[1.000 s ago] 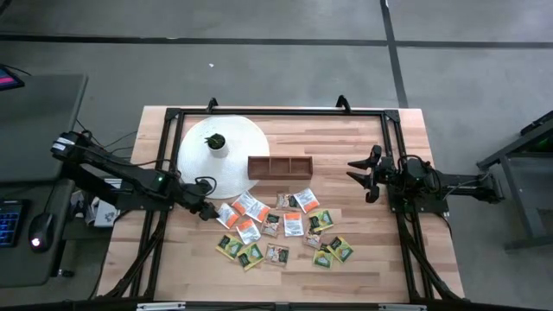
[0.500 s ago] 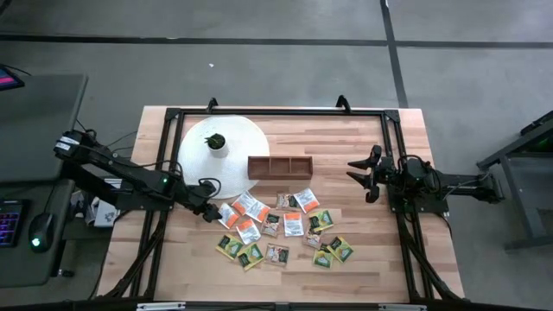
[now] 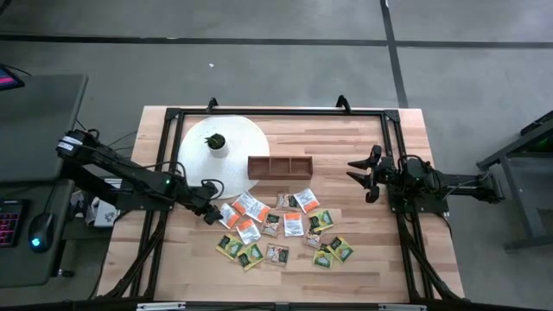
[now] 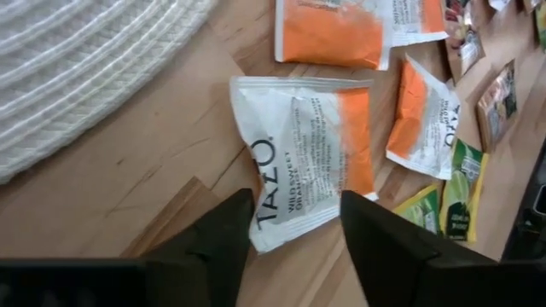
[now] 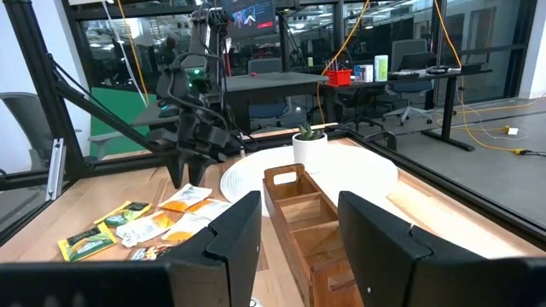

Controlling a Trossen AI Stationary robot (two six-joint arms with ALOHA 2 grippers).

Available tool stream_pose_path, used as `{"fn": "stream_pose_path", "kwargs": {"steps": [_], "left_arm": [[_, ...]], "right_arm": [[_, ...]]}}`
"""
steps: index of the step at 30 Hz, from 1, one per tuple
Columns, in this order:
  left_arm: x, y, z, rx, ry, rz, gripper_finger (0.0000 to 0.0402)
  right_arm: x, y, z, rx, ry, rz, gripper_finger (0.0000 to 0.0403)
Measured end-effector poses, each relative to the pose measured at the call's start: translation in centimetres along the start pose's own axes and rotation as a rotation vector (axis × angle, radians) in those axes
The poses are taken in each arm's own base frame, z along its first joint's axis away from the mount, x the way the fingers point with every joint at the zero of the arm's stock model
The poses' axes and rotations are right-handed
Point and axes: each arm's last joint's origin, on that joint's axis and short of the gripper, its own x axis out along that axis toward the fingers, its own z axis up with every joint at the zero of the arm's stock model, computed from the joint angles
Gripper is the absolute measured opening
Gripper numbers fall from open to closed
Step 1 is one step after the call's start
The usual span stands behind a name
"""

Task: Pick & Place Tea
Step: Put the white tea bag into the left section of the wooden organizer

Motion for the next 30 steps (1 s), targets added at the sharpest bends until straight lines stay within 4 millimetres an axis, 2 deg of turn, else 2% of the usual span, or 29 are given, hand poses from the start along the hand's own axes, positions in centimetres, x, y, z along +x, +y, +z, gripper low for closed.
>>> {"fn": "stream_pose_path", "kwargs": {"steps": [10,16,23,30], "left_arm": [[0.0,0.2,0.0,0.045,-0.019,0.022,0.0011],[0.0,0.2,0.1,0.08,-0.032,0.025,0.0003],[-0.2,-0.3,0.2,0.198,-0.023,0.008,0.0001],[-2.4,-1.9,1.0,0.355,-0.025,0.108,0.0]], "right_arm": [[0.0,0.0,0.0,0.0,0.0,0.0,0.0153],[0.0,0.0,0.0,0.0,0.0,0.0,0.0153],[0.0,0.0,0.0,0.0,0.0,0.0,0.0153],[0.0,0.0,0.0,0.0,0.001,0.0,0.0153]]}}
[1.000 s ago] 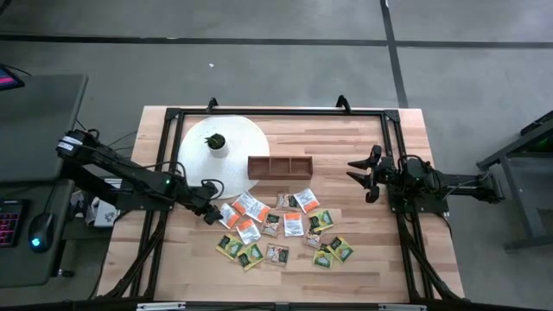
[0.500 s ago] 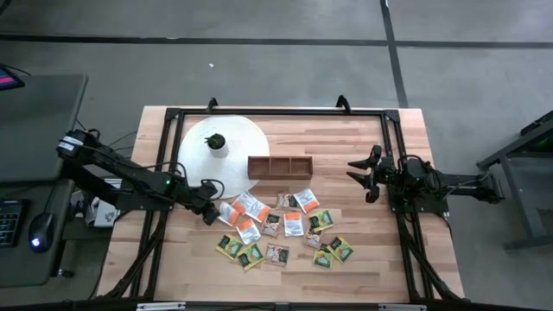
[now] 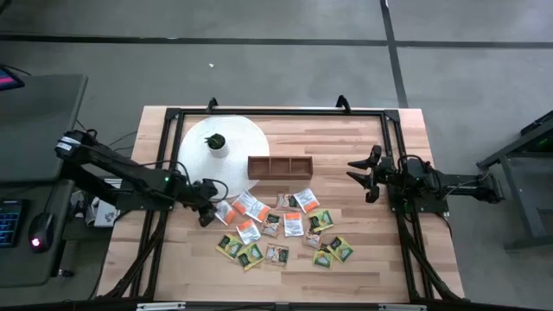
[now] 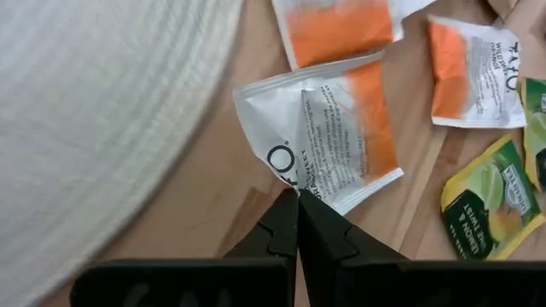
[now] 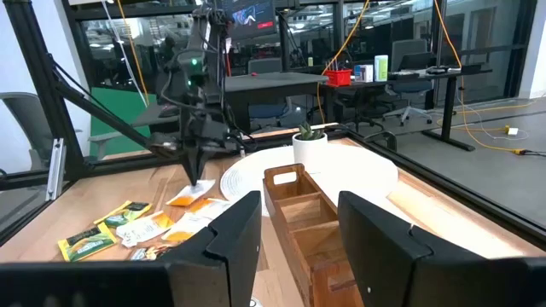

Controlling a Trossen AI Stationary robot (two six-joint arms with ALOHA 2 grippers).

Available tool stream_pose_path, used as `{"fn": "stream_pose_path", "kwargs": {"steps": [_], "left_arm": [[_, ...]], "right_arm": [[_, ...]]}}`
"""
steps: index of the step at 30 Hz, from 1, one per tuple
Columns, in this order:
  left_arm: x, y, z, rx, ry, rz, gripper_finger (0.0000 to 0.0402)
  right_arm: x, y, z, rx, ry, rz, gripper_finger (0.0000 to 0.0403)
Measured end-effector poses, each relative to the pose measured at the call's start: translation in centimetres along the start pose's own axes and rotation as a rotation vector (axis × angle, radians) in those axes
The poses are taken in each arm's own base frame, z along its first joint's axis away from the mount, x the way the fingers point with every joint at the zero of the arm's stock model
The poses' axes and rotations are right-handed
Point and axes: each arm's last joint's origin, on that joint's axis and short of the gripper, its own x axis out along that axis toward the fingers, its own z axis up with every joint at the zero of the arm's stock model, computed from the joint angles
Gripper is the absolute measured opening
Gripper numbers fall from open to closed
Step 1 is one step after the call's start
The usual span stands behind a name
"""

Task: Pick & Place Tea
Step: Put the white tea bag into the left section of the wooden organizer

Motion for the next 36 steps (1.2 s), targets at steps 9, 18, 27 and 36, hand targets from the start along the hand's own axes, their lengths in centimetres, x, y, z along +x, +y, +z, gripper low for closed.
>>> {"fn": "stream_pose_path", "kwargs": {"steps": [9,18,27,36], "left_arm": [[-6.2,-2.8,3.8,0.289,-0.093,0.201,0.0],[-9.6,-6.3,7.9,0.658,-0.064,0.448,0.0],[-7.6,-9.7,12.7,0.899,0.035,0.72,0.0],[-4.0,-10.9,16.6,0.958,0.102,0.854,0.0]], "right_arm": [[0.0,0.0,0.0,0.0,-0.001,0.0,0.0153],[0.0,0.0,0.0,0.0,-0.001,0.0,0.0153],[0.0,0.0,0.0,0.0,-0.002,0.0,0.0153],[0.0,0.0,0.0,0.0,-0.001,0.0,0.0153]]}}
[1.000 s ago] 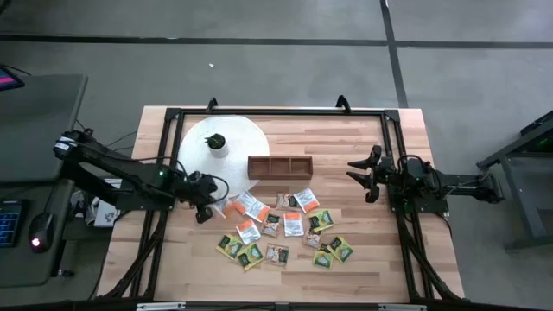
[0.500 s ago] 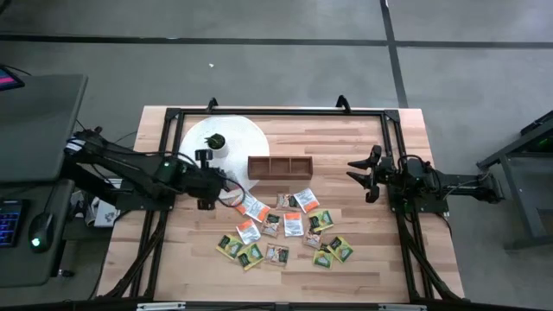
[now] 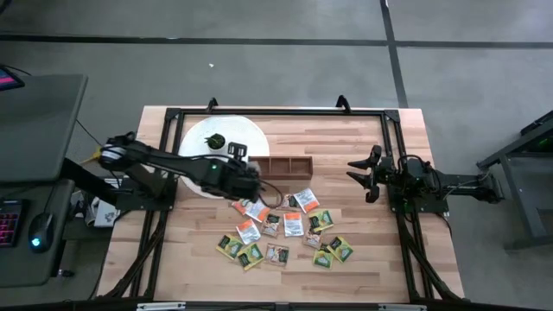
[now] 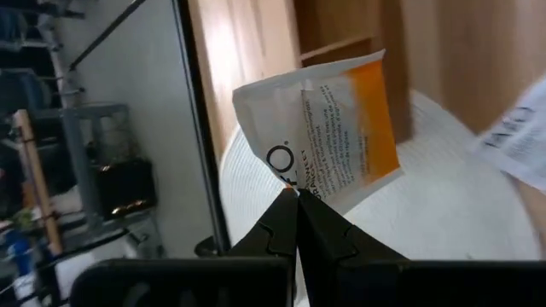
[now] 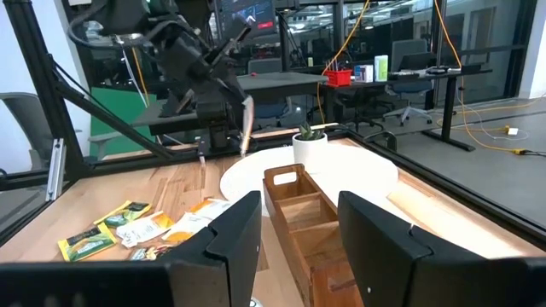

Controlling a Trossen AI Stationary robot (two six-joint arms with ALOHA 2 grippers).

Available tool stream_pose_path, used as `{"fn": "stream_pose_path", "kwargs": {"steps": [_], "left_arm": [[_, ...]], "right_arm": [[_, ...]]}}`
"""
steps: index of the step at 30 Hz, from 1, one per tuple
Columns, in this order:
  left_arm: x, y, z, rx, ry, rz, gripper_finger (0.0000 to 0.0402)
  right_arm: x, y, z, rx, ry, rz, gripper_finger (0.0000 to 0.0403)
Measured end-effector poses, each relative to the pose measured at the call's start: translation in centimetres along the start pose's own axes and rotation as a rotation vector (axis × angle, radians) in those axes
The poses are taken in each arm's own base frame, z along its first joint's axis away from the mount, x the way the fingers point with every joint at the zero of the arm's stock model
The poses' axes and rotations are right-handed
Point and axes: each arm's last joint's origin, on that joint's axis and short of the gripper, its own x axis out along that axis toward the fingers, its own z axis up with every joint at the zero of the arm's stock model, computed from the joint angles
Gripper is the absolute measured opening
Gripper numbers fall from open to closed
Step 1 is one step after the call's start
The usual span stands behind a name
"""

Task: Pick & Place Tea
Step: Put the white tea bag into the left section of the wooden organizer

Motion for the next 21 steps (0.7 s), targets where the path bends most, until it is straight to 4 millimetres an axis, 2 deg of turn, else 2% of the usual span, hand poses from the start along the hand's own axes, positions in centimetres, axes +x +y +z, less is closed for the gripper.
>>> {"fn": "stream_pose_path", "kwargs": {"steps": [5,14,21], "left_arm": [[1.7,0.5,1.0,-0.022,0.026,0.071,0.0],[6.2,1.3,2.3,-0.031,0.068,0.054,0.0],[8.5,1.4,2.4,0.01,0.13,0.045,0.0]], "right_arm": [[0.0,0.0,0.0,0.0,0.0,0.0,0.0153],[0.0,0.0,0.0,0.0,0.0,0.0,0.0153],[0.0,0.0,0.0,0.0,0.0,0.0,0.0153]]}}
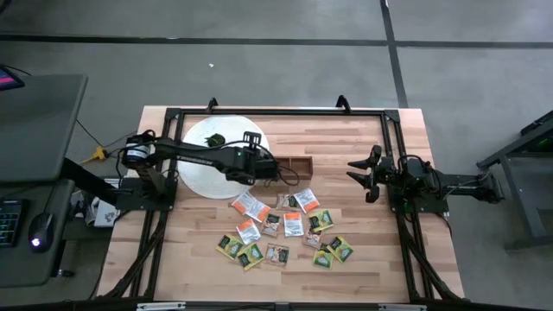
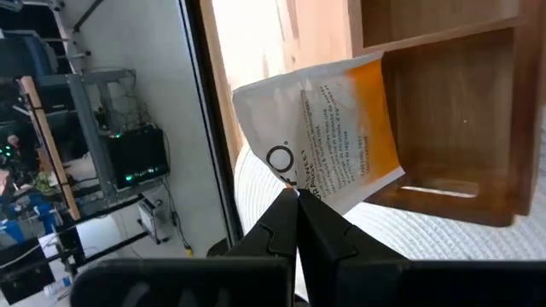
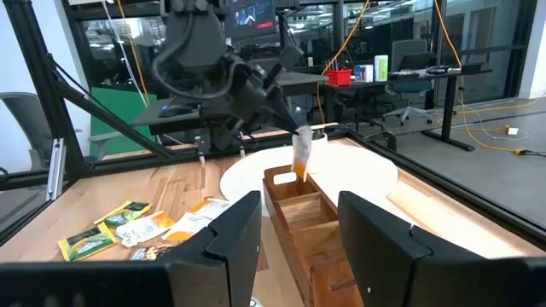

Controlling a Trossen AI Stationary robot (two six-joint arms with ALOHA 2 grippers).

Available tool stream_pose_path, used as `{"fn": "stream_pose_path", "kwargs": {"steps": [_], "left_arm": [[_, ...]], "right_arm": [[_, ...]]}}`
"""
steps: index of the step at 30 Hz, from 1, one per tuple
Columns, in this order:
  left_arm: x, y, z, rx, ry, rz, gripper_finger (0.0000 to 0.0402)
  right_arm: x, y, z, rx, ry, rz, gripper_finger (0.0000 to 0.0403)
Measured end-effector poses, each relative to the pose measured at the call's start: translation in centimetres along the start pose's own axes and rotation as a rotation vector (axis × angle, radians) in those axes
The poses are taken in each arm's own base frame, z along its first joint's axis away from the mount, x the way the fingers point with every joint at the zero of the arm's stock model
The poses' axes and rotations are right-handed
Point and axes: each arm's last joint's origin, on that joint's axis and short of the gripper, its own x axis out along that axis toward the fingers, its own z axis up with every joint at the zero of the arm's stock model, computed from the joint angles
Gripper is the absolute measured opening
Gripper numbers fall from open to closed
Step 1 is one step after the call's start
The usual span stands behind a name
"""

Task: Pick & Place Tea
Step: Put the white tea bag into the left section of the wooden organizer

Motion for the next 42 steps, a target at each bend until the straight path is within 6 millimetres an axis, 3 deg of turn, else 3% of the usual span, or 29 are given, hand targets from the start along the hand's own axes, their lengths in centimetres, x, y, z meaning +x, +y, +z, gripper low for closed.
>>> {"fn": "stream_pose_path", "kwargs": {"steps": [19,42], "left_arm": [[3.2,-1.7,1.1,0.041,0.047,-0.094,0.0],[3.6,-1.6,1.2,0.1,0.021,-0.15,0.0001]], "right_arm": [[0.0,0.0,0.0,0.0,0.0,0.001,0.0153],[0.0,0.0,0.0,0.0,0.0,0.0,0.0153]]}}
